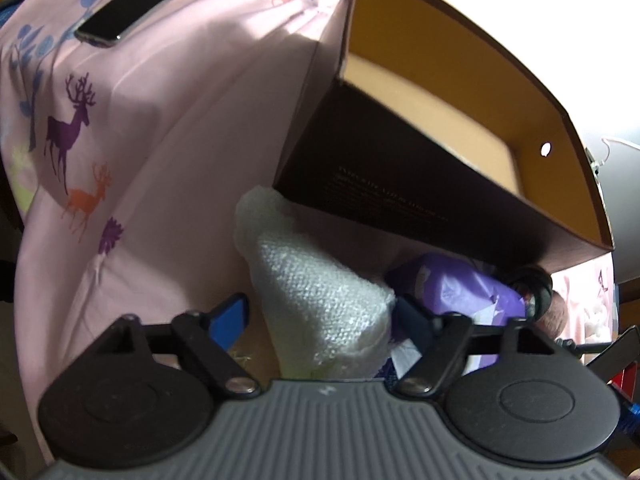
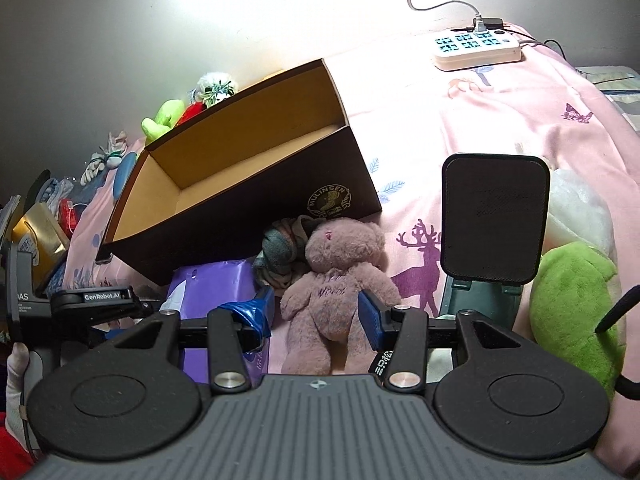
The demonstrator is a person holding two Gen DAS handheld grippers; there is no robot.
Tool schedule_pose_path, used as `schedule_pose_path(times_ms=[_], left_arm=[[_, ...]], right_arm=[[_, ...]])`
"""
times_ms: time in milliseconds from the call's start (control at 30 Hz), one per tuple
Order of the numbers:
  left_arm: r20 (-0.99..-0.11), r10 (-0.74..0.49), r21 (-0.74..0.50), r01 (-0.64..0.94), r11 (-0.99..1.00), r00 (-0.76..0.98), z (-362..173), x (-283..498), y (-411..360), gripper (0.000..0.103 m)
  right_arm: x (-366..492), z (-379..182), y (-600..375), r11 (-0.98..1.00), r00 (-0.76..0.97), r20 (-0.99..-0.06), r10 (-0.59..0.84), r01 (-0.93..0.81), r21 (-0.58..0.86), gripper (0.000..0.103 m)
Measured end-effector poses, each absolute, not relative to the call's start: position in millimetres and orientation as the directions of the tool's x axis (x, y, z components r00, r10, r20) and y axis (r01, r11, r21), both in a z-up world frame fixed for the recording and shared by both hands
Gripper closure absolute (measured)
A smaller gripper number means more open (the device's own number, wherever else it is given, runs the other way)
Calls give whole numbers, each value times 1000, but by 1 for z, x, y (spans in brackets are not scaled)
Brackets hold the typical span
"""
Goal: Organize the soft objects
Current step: 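Carry the white towel into the cardboard box and open the left gripper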
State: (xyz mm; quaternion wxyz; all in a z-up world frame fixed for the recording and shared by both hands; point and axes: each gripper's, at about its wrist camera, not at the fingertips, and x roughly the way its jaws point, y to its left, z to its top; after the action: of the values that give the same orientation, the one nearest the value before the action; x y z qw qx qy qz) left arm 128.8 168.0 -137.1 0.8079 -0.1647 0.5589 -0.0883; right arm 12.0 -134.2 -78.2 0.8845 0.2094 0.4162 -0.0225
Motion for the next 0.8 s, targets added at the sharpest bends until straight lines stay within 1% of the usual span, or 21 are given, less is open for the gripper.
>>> schedule_pose_path(times_ms=[100,167,267,433,533,633,800], left_arm=[[-873,-330,-367,-37,930,358,-140,130,167,40],[-871,-321,-355,-23,935,372,-136,128,165,41],[-858,-317,-353,-17,935,404,-124,122,167,42],[-818,-327,-362,18,932,474,-88,103,173,42],[-782,-339,-369,49,928,524,-60,87,175,42],[-728,-347,-366,94,926,592,-26,79,176,42],[-641,-359,-307,201,930,679,21,103,148,42]], right_arm=[[13,-77,-135,912,655,-744,130,216,349,74],[14,-78,-134,913,654,-744,133,211,349,74],[16,-78,-133,915,651,-745,144,199,350,74],[19,-78,-132,918,649,-744,161,178,355,74],[20,-79,-130,919,647,-742,174,164,359,74],[20,-79,-131,919,648,-740,180,157,362,74],[16,-80,-136,915,651,-739,175,170,366,74]])
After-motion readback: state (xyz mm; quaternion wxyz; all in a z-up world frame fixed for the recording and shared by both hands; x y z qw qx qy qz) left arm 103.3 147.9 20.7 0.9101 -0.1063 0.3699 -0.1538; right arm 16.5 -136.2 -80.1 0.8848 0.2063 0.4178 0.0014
